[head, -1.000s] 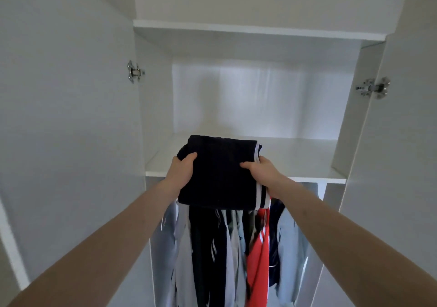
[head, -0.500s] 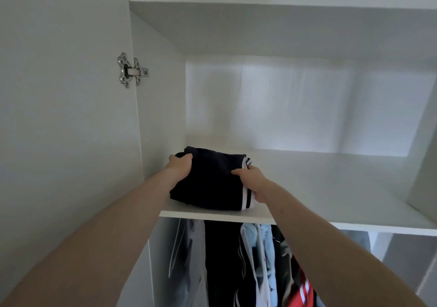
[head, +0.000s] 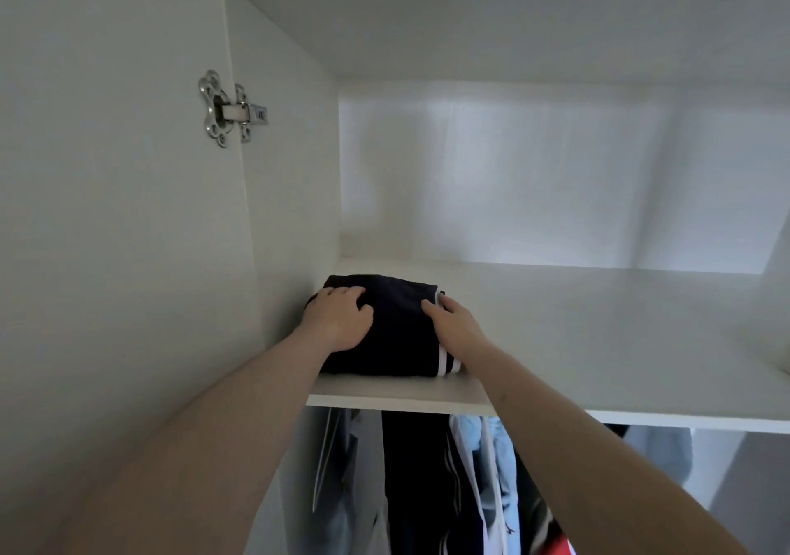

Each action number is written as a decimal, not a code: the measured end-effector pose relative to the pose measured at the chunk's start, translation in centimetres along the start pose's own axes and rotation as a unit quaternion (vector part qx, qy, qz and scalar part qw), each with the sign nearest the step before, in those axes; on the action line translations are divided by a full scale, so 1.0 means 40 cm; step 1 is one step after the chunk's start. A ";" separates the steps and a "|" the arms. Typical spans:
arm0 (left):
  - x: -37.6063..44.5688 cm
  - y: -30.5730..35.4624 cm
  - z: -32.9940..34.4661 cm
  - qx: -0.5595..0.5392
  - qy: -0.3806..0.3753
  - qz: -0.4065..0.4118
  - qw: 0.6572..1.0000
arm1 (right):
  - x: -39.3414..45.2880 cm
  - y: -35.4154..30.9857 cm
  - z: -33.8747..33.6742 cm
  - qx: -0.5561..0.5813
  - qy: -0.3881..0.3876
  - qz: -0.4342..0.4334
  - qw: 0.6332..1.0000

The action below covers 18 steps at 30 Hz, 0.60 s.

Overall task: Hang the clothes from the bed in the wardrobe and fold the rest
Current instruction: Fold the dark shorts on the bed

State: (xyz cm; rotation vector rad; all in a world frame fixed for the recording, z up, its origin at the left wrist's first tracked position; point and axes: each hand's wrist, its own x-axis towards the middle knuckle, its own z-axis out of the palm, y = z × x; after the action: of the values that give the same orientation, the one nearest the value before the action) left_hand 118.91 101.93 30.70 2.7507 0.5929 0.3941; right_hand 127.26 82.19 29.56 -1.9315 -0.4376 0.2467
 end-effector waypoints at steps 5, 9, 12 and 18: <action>-0.015 0.065 -0.023 0.015 0.074 0.013 0.997 | -0.081 0.041 -0.078 -0.013 0.019 -0.042 0.999; -0.120 0.248 -0.032 -0.072 0.155 0.177 0.969 | -0.227 0.092 -0.186 -0.026 0.082 -0.064 0.994; -0.253 0.410 0.016 -0.174 0.134 0.259 0.940 | -0.402 0.150 -0.292 -0.021 0.143 -0.081 0.986; -0.684 0.676 0.196 -0.305 0.014 0.360 0.881 | -0.967 0.342 -0.501 -0.017 0.290 0.014 0.957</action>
State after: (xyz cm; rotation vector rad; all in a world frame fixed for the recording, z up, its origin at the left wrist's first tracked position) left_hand 107.04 64.69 27.28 2.2321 -0.5201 0.6433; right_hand 101.98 44.61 23.60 -1.9349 -0.0228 -0.3123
